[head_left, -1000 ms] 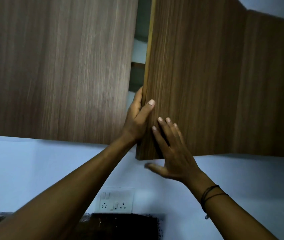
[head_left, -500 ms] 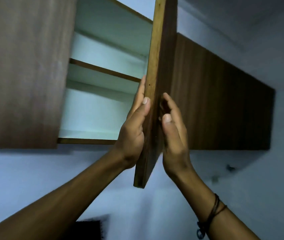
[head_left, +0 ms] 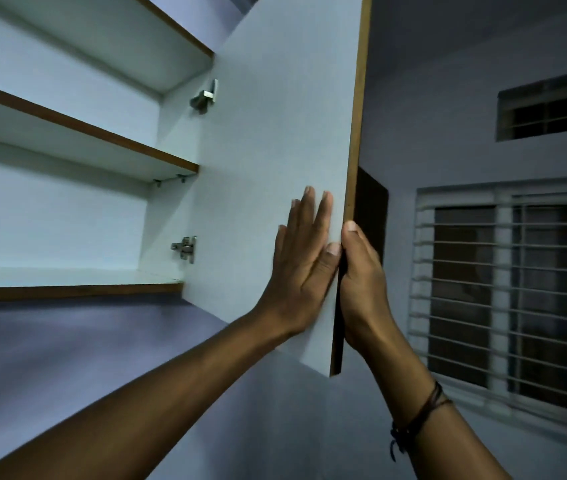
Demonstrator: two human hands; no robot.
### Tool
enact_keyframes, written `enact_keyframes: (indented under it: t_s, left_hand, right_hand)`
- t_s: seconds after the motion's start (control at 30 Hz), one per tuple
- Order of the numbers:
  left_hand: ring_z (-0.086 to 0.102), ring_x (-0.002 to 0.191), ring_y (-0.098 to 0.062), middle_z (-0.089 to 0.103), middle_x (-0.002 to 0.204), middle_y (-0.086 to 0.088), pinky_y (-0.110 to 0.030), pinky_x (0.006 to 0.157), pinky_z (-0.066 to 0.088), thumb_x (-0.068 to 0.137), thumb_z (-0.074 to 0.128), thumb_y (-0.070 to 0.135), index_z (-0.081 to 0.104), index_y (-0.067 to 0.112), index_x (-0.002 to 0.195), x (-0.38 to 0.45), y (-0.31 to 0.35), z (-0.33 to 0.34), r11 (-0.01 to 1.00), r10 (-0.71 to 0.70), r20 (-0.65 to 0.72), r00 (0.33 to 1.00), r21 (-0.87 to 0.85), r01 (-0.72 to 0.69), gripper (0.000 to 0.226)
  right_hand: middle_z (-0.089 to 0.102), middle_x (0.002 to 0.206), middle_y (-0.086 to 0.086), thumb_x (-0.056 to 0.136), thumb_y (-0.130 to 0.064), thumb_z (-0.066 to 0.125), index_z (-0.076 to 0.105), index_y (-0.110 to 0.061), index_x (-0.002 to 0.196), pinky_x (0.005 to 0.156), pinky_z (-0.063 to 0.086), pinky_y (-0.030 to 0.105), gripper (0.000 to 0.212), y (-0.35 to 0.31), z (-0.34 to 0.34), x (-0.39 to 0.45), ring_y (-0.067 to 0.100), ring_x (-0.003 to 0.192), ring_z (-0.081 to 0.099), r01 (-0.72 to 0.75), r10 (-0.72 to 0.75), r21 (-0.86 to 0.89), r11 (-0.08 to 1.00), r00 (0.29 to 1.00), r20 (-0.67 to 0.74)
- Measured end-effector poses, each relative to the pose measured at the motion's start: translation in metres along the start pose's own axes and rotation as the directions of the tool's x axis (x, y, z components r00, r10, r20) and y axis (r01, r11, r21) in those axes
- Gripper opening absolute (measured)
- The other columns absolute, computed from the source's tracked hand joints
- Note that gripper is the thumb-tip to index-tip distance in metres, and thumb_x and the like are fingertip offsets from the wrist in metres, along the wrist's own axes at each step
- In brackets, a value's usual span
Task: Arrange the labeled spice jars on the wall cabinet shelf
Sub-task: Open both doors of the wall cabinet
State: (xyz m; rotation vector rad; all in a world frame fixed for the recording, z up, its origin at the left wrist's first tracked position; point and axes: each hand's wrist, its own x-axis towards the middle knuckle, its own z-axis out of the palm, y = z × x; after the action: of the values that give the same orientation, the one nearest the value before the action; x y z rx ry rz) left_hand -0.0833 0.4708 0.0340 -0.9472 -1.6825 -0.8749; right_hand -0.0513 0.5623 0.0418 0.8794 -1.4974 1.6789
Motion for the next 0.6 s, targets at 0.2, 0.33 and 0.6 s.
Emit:
enact_keyframes:
  t_s: [0.2,0.33,0.6]
  left_hand:
    - [-0.016,0.153,-0.013,-0.013,0.167,0.002,-0.036,0.12,-0.016,0.103,0.027,0.04,-0.007,0.036,0.152,0.02,-0.019,0.063,0.992,0.014,0.04,0.999,0.123,-0.018,0.06]
    - [-0.016,0.153,-0.019,-0.013,0.167,-0.001,-0.039,0.12,-0.015,0.101,0.026,0.042,-0.003,0.034,0.153,0.027,-0.03,0.093,0.98,-0.021,0.086,0.996,0.201,0.003,0.06]
    - [-0.014,0.153,-0.019,-0.008,0.168,-0.005,-0.033,0.119,-0.019,0.102,0.028,0.042,0.001,0.028,0.156,0.025,-0.038,0.108,0.959,0.029,0.033,0.999,0.282,-0.037,0.062]
  right_hand:
    - [0.071,0.103,0.001,0.106,-0.031,0.032,0.066,-0.025,0.097,0.077,0.055,0.02,0.036,0.028,-0.048,0.012,0.006,0.093,0.069,-0.143,0.131,-0.064,0.988,0.978,-0.162]
    - [0.07,0.095,-0.009,0.105,-0.036,0.03,0.064,-0.031,0.091,0.069,0.053,0.013,0.037,0.046,-0.068,0.012,-0.002,0.085,0.068,-0.236,0.202,-0.118,0.965,0.948,-0.245]
    - [0.057,0.065,-0.044,0.105,-0.038,0.031,0.055,-0.039,0.079,0.052,0.04,-0.003,0.035,0.059,-0.073,0.008,-0.029,0.068,0.053,-0.202,0.161,-0.112,0.973,0.941,-0.299]
